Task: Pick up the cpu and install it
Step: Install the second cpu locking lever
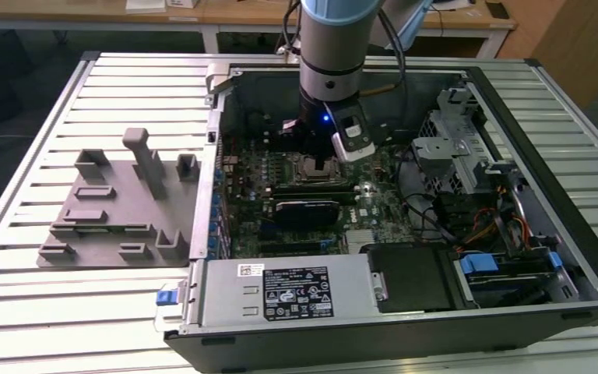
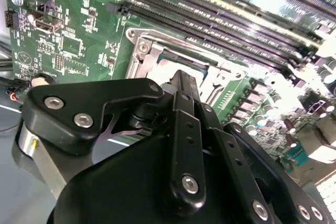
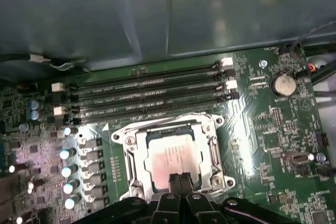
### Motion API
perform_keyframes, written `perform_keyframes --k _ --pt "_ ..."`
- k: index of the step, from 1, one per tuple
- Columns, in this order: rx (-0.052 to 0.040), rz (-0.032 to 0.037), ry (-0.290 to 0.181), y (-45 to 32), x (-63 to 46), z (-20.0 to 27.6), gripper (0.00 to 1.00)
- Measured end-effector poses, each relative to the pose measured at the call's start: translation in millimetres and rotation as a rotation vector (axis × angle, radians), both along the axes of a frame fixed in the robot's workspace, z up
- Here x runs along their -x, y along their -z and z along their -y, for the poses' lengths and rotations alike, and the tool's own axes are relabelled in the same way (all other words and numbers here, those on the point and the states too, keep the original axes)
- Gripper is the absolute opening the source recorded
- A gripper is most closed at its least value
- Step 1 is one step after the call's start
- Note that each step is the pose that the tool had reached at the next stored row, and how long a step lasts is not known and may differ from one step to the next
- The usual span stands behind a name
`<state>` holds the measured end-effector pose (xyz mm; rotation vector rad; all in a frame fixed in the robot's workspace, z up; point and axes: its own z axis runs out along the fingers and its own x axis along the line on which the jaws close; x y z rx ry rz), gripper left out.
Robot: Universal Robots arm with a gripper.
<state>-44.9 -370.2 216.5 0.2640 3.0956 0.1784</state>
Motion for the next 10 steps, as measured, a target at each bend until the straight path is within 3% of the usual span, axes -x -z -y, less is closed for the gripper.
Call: perform_keyframes --k 2,10 --pt "0.0054 -0.0012 0.0 0.4 -0.6 -4.0 0.11" --pt "0.0055 -0.0021 0.0 0.4 -0.8 -4.1 0.11"
